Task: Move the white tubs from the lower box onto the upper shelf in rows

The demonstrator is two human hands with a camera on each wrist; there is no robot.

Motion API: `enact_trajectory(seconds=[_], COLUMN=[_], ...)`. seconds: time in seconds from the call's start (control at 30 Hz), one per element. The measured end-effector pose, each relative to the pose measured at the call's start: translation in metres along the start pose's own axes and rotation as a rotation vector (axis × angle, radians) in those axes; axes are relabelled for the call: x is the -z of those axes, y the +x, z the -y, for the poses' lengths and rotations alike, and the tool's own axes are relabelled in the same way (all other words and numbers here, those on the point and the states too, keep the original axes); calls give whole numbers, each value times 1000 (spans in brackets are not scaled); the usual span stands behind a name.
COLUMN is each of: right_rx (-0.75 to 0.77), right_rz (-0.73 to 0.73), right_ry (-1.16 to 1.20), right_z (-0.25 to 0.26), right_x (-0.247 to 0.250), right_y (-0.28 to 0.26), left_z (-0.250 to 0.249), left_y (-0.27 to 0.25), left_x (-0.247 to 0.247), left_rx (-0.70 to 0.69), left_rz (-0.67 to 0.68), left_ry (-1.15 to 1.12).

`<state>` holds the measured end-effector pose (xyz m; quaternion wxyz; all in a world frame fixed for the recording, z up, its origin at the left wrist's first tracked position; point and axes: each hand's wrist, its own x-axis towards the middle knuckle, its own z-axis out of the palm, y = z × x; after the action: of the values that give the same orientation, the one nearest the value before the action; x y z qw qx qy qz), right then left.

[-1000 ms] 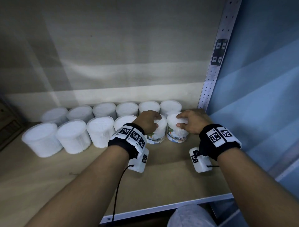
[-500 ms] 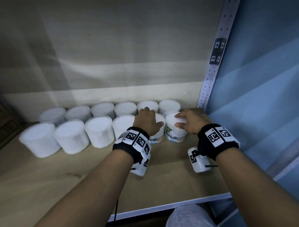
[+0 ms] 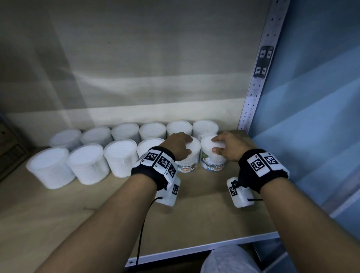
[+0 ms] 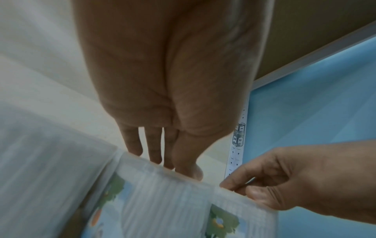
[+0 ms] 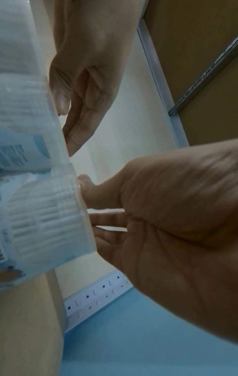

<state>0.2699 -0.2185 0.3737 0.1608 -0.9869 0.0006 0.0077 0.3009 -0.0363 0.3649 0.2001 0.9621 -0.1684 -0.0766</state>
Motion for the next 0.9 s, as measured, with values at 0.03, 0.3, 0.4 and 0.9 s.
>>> enact_trajectory(seconds=[0.03, 0.3, 0.4, 0.9], right_rx=[0, 22, 12, 96], right_rz=[2, 14, 44, 25], right_ry=[2, 34, 95, 97], right_z=[0, -8, -14, -40], right_x=[0, -6, -9, -9], right_y=[0, -14, -27, -120], left_z=[0, -7, -9, -40], left_y=[-1, -22, -37, -116], left_x=[1, -2, -8, -39], left_rx=[-2, -29, -36, -197], left_rz=[4, 39, 36, -8], left_ry=[-2, 29, 5, 82])
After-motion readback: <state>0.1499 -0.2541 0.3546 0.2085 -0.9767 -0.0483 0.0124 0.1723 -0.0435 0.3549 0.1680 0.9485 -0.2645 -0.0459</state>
